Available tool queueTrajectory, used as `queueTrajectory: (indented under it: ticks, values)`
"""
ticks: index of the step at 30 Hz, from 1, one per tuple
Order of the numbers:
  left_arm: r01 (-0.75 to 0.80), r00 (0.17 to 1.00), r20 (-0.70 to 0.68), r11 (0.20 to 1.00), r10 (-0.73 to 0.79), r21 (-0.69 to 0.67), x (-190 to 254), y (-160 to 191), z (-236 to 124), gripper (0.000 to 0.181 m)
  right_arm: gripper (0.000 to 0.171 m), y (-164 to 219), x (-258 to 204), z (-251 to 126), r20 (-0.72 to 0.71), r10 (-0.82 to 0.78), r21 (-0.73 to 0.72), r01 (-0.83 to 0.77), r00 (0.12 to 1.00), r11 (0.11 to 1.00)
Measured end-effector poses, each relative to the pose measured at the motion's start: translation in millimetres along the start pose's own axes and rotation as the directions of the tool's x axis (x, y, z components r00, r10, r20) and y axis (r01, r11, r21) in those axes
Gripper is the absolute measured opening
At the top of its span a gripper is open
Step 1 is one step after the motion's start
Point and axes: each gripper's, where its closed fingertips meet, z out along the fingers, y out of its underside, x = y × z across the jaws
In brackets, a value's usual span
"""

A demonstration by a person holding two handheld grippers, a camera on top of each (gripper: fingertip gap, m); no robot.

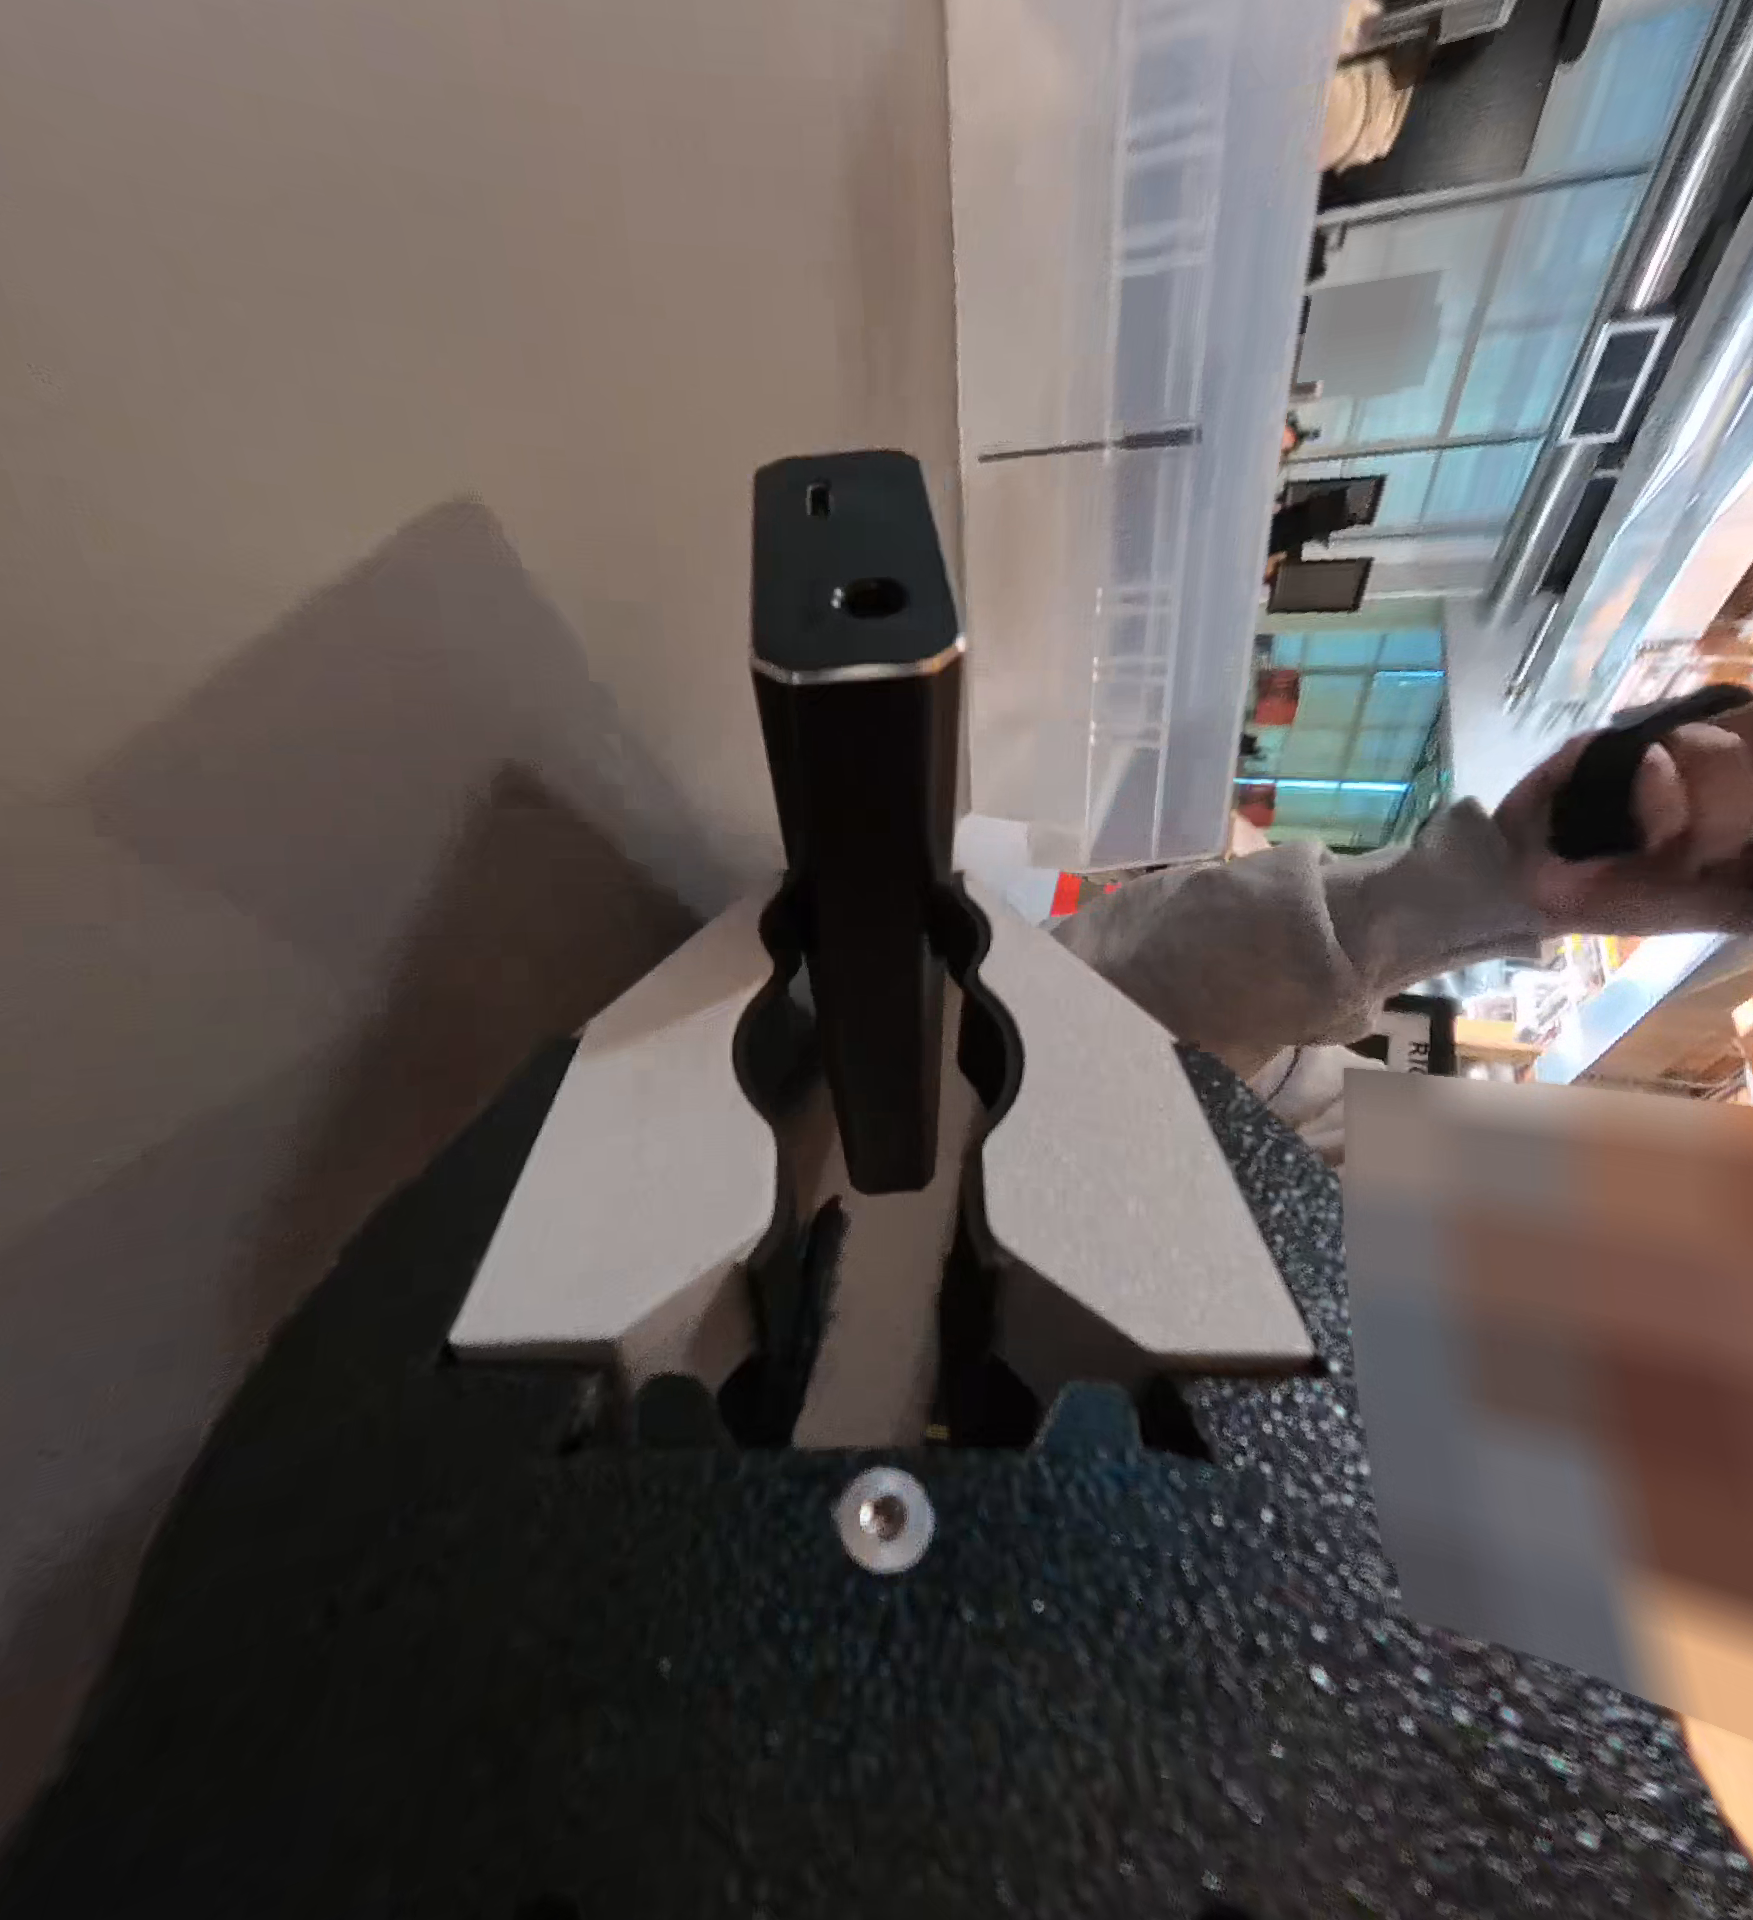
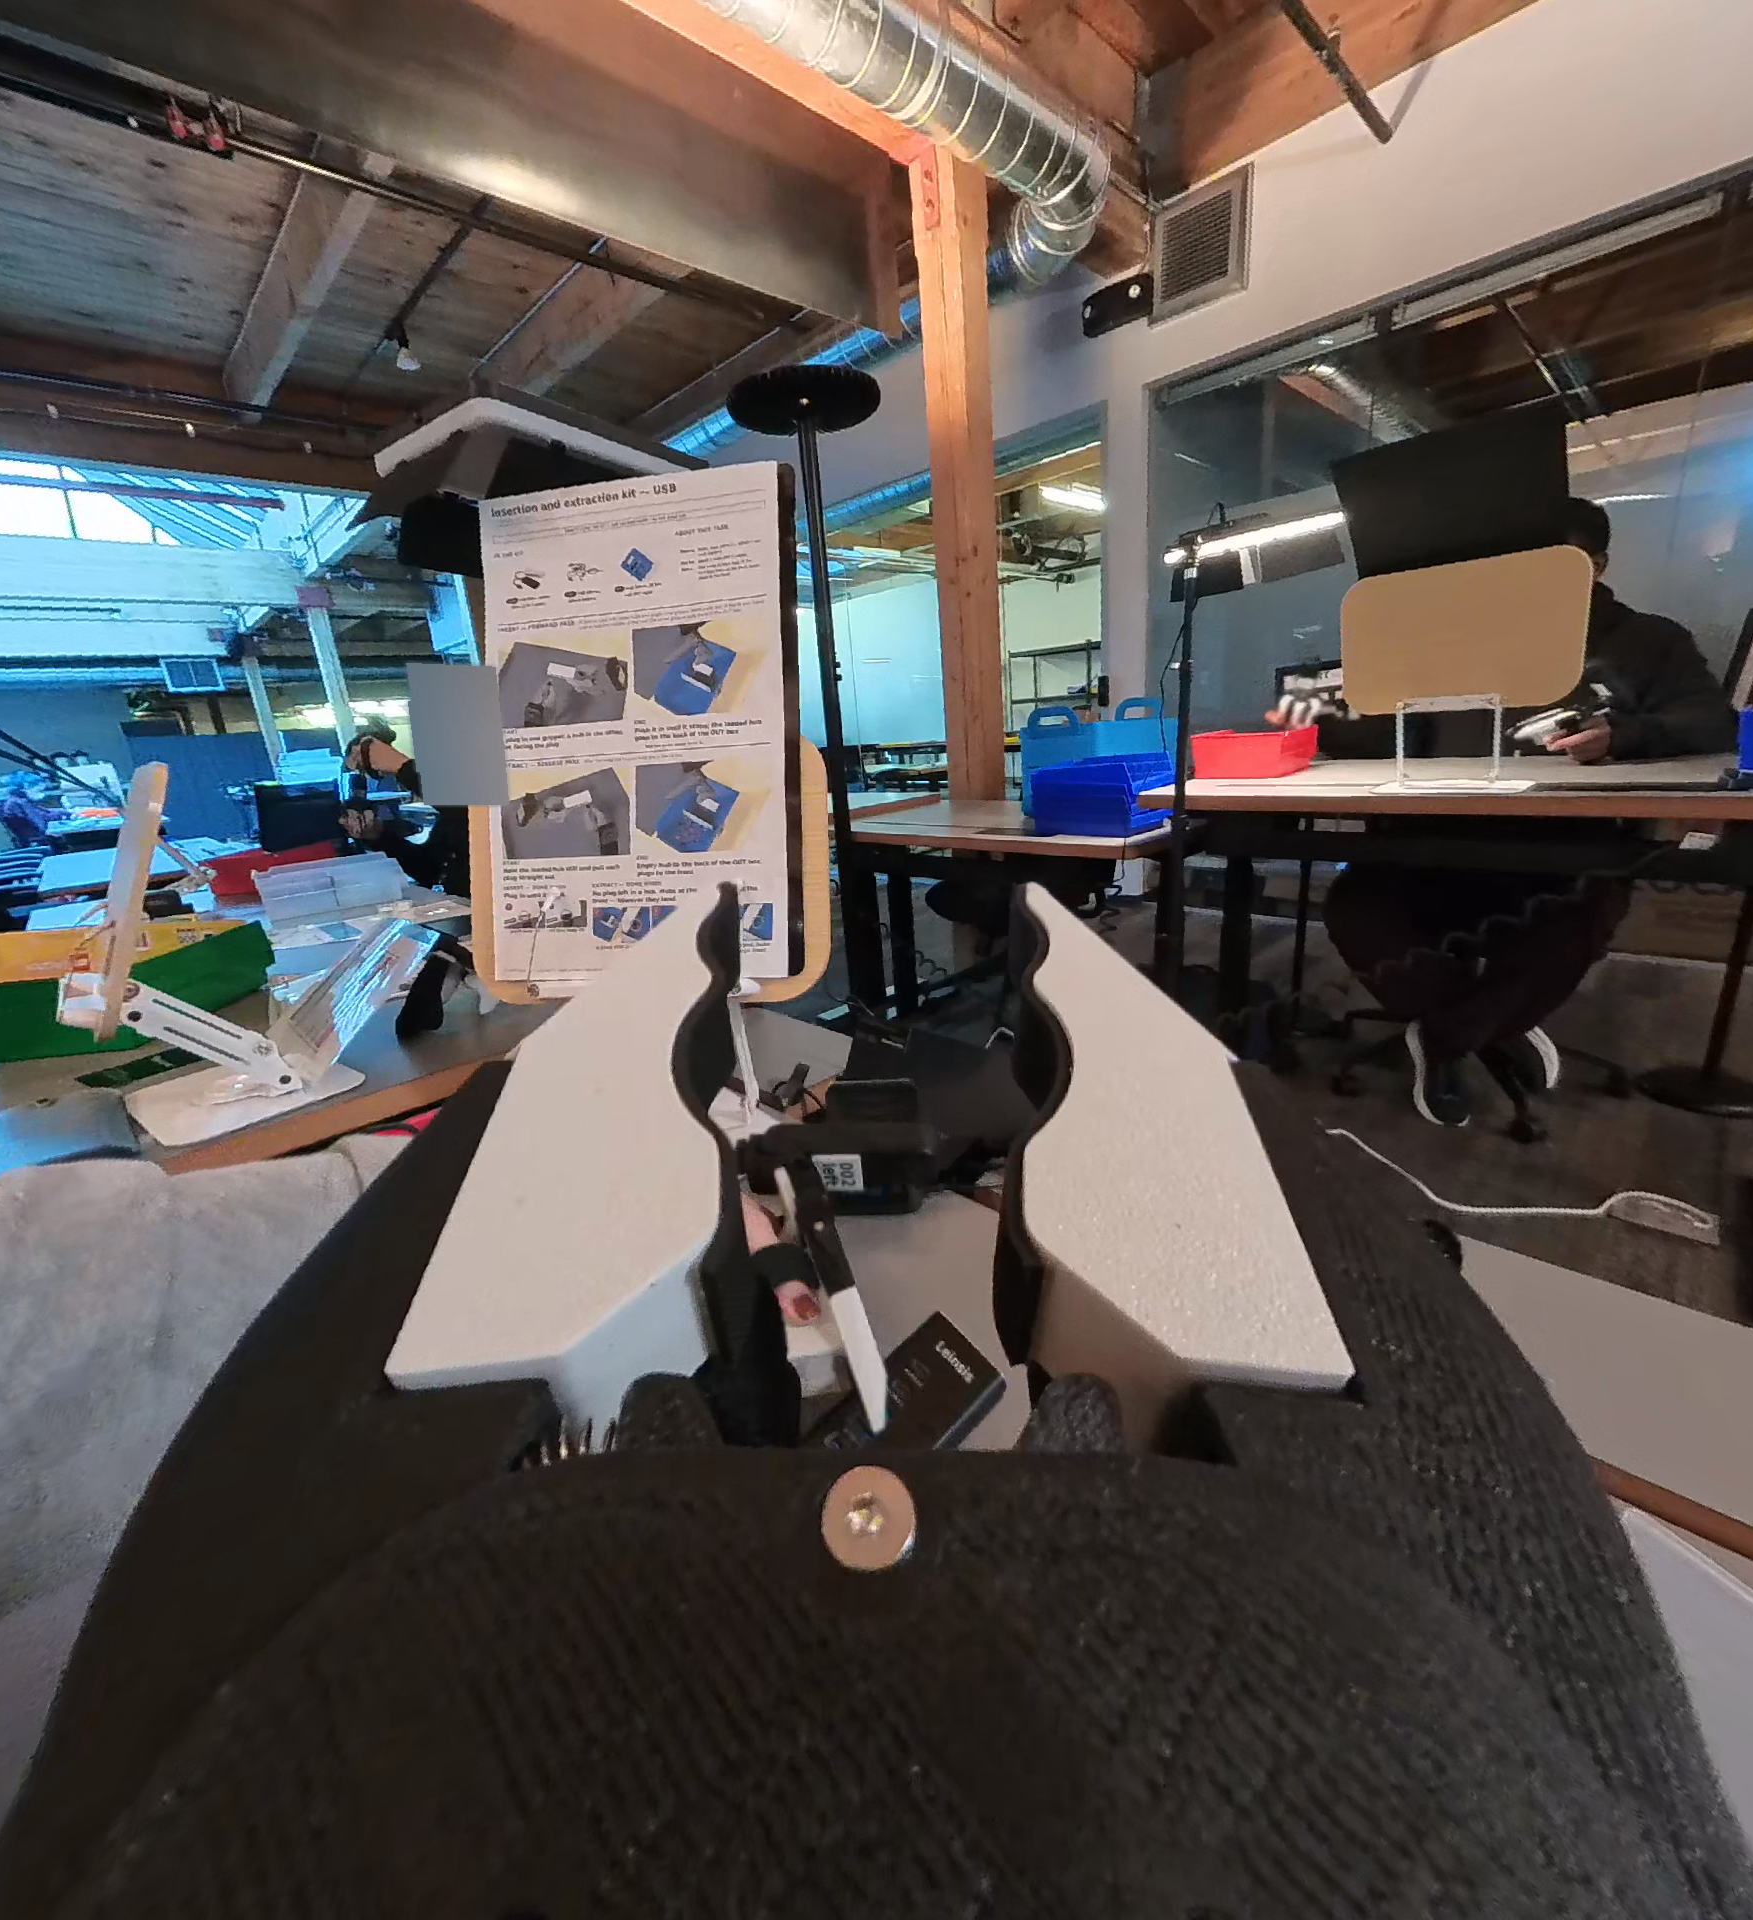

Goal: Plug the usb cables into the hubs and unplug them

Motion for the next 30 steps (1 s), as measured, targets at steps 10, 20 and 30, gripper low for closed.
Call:
queueTrajectory:
  ticks: [10,20,30]
  values:
    - [0.096,0.979,0.178,0.994,-0.102,0.042,-15.7,3.0,-14.0,0.051,0.050,0.8,5.0,-2.0,-0.008,0.017,0.001,-0.017,1.000,1.000]
    - [-0.466,0.819,0.423,0.879,0.388,0.097,119.3,50.5,-93.2,0.057,0.050,2.3,13.9,-6.6,-0.016,0.050,0.004,-0.050,0.999,0.999]
    - [-0.419,0.352,0.755,0.814,0.554,-0.402,81.5,239.9,-190.5,0.057,0.050,5.4,15.0,-3.6,-0.016,0.068,0.001,-0.068,0.998,0.998]
